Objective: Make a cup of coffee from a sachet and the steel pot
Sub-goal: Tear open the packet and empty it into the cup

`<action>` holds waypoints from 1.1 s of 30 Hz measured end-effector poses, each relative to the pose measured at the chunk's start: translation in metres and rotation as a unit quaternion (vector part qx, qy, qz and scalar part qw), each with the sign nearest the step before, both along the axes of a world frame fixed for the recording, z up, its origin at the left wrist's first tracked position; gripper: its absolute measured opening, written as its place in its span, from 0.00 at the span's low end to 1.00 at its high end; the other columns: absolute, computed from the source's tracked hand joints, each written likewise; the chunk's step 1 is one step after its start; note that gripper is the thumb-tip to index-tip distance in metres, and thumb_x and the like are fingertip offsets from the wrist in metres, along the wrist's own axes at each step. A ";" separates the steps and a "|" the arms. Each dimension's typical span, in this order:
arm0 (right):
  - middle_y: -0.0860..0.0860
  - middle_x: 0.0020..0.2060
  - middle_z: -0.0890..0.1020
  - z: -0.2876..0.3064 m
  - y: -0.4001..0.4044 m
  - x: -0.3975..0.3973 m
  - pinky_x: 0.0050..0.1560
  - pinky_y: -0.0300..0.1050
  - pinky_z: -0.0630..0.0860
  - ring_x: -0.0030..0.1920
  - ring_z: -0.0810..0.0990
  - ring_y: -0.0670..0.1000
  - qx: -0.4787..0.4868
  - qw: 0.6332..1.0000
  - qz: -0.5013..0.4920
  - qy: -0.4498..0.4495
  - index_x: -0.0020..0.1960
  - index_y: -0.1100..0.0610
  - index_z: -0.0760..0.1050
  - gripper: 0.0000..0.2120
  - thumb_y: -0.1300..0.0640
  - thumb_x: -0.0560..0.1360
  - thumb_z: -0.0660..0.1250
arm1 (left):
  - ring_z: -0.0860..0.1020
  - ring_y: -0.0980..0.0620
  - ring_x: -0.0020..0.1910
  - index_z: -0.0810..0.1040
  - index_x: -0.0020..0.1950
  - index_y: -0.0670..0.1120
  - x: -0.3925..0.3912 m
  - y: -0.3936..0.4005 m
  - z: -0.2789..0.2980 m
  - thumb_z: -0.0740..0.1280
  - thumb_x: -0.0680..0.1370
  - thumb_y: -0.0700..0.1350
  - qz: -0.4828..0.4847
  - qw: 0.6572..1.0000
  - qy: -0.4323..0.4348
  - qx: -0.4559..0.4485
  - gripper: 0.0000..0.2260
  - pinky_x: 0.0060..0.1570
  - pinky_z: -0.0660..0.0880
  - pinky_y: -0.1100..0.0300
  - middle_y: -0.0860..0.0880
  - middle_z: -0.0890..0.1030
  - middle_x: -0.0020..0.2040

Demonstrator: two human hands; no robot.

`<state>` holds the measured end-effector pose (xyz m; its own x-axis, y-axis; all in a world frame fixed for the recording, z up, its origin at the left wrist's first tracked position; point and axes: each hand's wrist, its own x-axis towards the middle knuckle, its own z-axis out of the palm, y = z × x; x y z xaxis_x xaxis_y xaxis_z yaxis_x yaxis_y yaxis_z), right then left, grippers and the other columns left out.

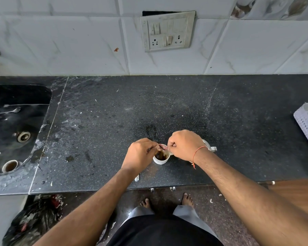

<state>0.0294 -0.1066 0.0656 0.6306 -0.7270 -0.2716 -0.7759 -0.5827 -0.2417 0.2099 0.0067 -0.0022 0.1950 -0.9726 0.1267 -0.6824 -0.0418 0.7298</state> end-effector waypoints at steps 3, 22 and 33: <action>0.42 0.37 0.82 0.004 0.001 0.002 0.39 0.44 0.75 0.40 0.81 0.49 0.006 1.000 -0.017 -0.022 0.42 0.45 0.85 0.07 0.51 0.77 0.71 | 0.82 0.54 0.42 0.90 0.53 0.47 -0.001 -0.001 -0.001 0.76 0.81 0.42 0.005 1.000 -0.004 -0.015 0.04 0.45 0.82 0.53 0.53 0.85 0.45; 0.50 0.36 0.89 0.016 0.016 -0.025 0.31 0.44 0.81 0.30 0.84 0.50 0.253 0.886 -0.220 -0.320 0.53 0.48 0.89 0.05 0.50 0.78 0.78 | 0.82 0.57 0.37 0.91 0.50 0.50 -0.025 -0.025 0.051 0.77 0.81 0.44 0.103 0.938 0.297 0.148 0.03 0.41 0.80 0.62 0.46 0.89 0.40; 0.44 0.35 0.88 0.031 -0.010 -0.046 0.34 0.38 0.81 0.31 0.86 0.45 0.217 0.908 -0.149 -0.327 0.51 0.51 0.90 0.03 0.55 0.77 0.79 | 0.87 0.47 0.49 0.90 0.55 0.42 -0.058 -0.032 0.083 0.77 0.81 0.43 0.173 0.854 0.471 0.135 0.06 0.48 0.85 0.60 0.38 0.90 0.50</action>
<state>-0.0166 -0.1171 0.0963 0.5527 -0.8058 -0.2126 -0.4915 -0.1093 -0.8640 0.1518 -0.0248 0.0810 0.3690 -0.8048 -0.4649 0.2893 -0.3759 0.8803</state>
